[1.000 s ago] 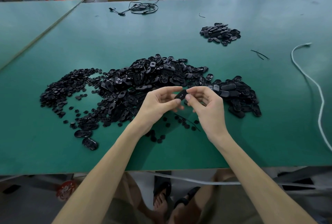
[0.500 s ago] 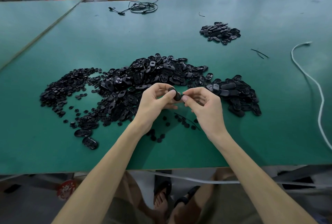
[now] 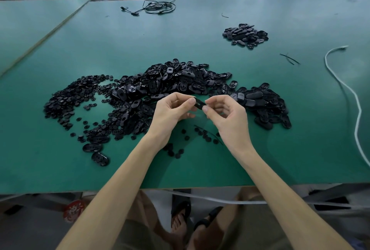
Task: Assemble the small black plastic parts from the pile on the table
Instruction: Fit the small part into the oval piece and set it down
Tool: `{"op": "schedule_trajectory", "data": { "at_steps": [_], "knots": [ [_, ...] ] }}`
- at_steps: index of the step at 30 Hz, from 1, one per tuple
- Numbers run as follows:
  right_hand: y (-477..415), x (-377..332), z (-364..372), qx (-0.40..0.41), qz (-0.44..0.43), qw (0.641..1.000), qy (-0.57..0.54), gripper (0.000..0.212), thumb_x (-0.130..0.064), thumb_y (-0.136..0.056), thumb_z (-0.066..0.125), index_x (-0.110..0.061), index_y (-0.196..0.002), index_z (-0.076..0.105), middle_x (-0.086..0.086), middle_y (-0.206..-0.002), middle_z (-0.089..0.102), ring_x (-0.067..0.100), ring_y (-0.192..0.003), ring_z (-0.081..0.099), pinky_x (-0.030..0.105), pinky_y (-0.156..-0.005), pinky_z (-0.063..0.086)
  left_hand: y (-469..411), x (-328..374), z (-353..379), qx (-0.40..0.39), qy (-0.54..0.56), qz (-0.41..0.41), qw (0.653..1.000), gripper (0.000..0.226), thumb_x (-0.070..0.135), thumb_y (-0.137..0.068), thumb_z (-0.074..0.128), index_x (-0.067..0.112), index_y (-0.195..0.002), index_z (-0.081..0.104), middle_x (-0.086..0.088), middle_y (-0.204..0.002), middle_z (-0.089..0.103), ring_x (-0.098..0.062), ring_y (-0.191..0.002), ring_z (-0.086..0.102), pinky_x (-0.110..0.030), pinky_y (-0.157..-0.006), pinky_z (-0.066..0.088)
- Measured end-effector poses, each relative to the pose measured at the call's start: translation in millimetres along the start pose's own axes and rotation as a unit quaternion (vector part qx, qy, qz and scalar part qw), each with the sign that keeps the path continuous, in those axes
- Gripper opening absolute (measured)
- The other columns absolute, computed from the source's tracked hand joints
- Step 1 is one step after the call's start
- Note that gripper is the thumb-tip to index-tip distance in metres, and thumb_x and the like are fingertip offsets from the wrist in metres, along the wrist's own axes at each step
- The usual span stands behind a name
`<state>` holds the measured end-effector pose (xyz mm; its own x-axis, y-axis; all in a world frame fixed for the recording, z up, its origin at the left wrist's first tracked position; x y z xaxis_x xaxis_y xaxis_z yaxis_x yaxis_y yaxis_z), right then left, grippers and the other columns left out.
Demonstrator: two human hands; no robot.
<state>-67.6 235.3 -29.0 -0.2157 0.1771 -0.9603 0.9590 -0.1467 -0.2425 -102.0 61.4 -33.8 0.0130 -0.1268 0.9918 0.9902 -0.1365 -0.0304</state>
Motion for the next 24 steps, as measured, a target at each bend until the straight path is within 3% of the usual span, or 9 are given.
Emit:
{"op": "schedule_trajectory", "data": {
  "at_steps": [4, 12, 16, 20, 24],
  "knots": [
    [1.1, -1.1, -0.1, 0.018, -0.005, 1.0, 0.02, 0.011, -0.015, -0.091, 0.08, -0.021, -0.095, 0.073, -0.011, -0.09, 0.075, 0.008, -0.085, 0.071, 0.031, -0.085, 0.06, 0.8, -0.3, 2.3, -0.028, -0.021, 0.005, 0.999, 0.013, 0.016, -0.095, 0.075, 0.006, -0.102, 0.075, -0.013, -0.094, 0.079, -0.021, -0.09, 0.075, -0.032, -0.084, 0.061],
    [1.0, -1.3, -0.8, 0.026, 0.002, 0.999, 0.036, 0.009, -0.018, -0.09, 0.081, -0.02, -0.093, 0.073, -0.009, -0.086, 0.074, 0.013, -0.082, 0.071, 0.037, -0.083, 0.061, 1.3, 1.8, 4.2, -0.047, -0.012, 0.015, 0.999, 0.023, 0.014, -0.092, 0.079, 0.009, -0.114, 0.073, -0.019, -0.1, 0.078, -0.023, -0.092, 0.075, -0.027, -0.081, 0.057],
    [1.1, -1.0, -2.1, 0.037, 0.006, 0.999, 0.034, 0.01, -0.016, -0.091, 0.081, -0.02, -0.093, 0.072, -0.008, -0.085, 0.074, 0.015, -0.082, 0.072, 0.038, -0.082, 0.061, 1.0, 1.7, 4.4, -0.056, -0.023, 0.021, 0.998, 0.023, 0.017, -0.092, 0.078, 0.015, -0.115, 0.077, -0.017, -0.105, 0.077, -0.026, -0.098, 0.071, -0.035, -0.089, 0.058],
    [0.5, -0.6, -2.1, 0.035, 0.007, 0.999, 0.038, 0.011, -0.016, -0.09, 0.081, -0.021, -0.093, 0.072, -0.008, -0.085, 0.074, 0.013, -0.082, 0.072, 0.036, -0.082, 0.061, 1.7, 3.6, 5.3, -0.054, -0.029, 0.028, 0.998, 0.018, 0.015, -0.092, 0.079, 0.013, -0.11, 0.079, -0.01, -0.105, 0.079, -0.02, -0.099, 0.074, -0.025, -0.079, 0.057],
    [0.4, -0.3, -2.3, 0.032, 0.008, 0.999, 0.037, 0.011, -0.016, -0.09, 0.082, -0.02, -0.093, 0.073, -0.009, -0.085, 0.074, 0.011, -0.082, 0.072, 0.035, -0.082, 0.061, 2.1, 4.7, 5.7, -0.059, -0.036, 0.028, 0.997, 0.017, 0.013, -0.092, 0.079, 0.01, -0.109, 0.078, -0.009, -0.105, 0.079, -0.024, -0.102, 0.074, -0.024, -0.077, 0.057]
  ]
}}
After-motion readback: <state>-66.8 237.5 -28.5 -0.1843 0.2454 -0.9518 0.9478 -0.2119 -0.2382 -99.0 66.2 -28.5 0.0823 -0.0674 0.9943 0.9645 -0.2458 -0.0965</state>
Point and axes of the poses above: each hand's wrist, its own y-axis away from the middle knuckle, its own z-axis out of the palm, x = y × z, the point moved 3 cm from there along -y, towards the middle knuckle
